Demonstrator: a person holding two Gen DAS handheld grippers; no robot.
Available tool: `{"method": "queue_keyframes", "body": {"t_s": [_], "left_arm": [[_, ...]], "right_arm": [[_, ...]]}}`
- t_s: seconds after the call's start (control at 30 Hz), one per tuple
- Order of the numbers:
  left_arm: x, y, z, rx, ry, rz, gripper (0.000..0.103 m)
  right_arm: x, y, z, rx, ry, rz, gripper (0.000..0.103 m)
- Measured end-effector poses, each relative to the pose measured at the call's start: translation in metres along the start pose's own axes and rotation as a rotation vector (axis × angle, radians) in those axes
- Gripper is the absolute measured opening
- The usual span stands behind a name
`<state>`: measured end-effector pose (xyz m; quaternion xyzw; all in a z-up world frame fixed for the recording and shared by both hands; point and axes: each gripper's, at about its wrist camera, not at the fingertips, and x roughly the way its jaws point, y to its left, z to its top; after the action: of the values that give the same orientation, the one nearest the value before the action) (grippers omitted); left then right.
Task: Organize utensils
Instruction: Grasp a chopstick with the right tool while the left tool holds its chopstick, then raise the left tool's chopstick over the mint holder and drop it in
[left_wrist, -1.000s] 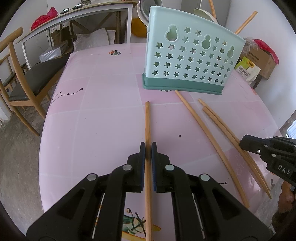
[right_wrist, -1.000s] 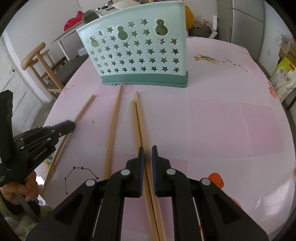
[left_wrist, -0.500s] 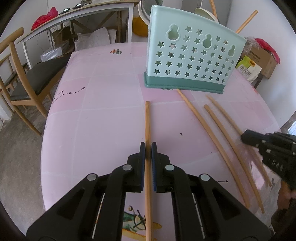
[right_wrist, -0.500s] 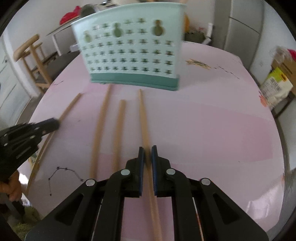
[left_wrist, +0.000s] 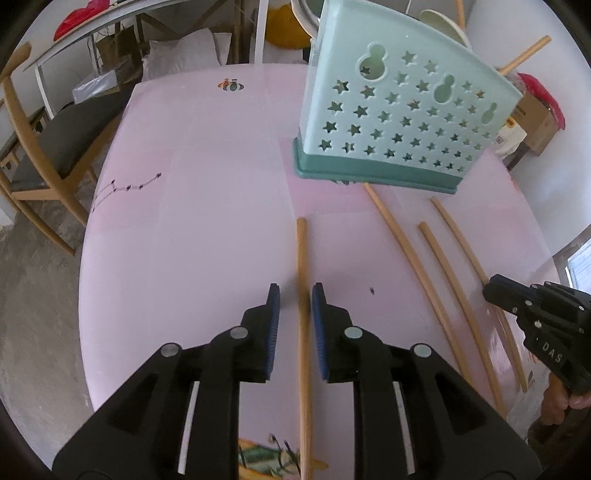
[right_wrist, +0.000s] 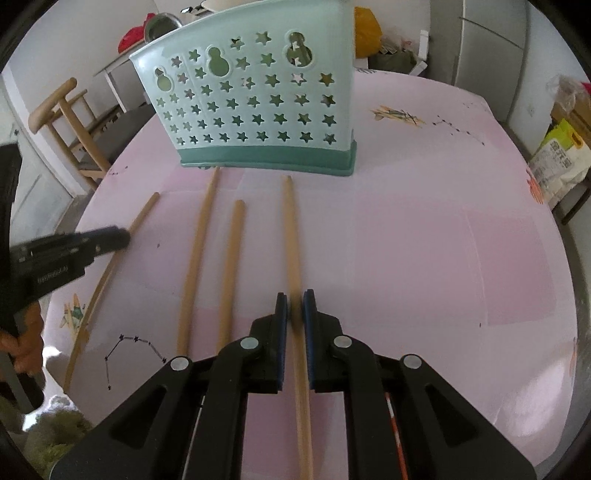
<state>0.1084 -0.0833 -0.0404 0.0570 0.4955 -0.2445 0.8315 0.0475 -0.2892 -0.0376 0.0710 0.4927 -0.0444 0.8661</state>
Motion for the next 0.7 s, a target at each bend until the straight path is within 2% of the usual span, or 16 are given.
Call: {"method": "queue_keyframes", "body": {"t_s": [0.23, 0.27, 0.33, 0.5, 0.63, 0.7], "left_arm": [[0.013, 0.001, 0.022, 0.019, -0.005, 0.019, 0.016], [0.015, 0.000, 0.023, 0.018, -0.008, 0.019, 0.015], [0.017, 0.000, 0.026, 0.020, -0.024, 0.033, 0.005], [0.016, 0.005, 0.029, 0.007, -0.033, 0.016, 0.005], [-0.020, 0.016, 0.033, -0.031, -0.125, -0.029, 0.005], [-0.051, 0.021, 0.038, -0.054, -0.191, -0.079, 0.005]], "right_arm": [[0.010, 0.007, 0.016, -0.021, -0.016, -0.025, 0.010], [0.011, 0.009, 0.018, -0.027, -0.019, -0.033, 0.010], [0.013, 0.011, 0.019, -0.038, -0.033, -0.045, 0.010], [0.013, 0.009, 0.021, -0.003, -0.047, -0.029, 0.007], [0.009, 0.000, 0.021, 0.028, -0.059, -0.002, 0.007], [0.009, -0.004, 0.020, 0.034, -0.062, -0.001, 0.007]]}}
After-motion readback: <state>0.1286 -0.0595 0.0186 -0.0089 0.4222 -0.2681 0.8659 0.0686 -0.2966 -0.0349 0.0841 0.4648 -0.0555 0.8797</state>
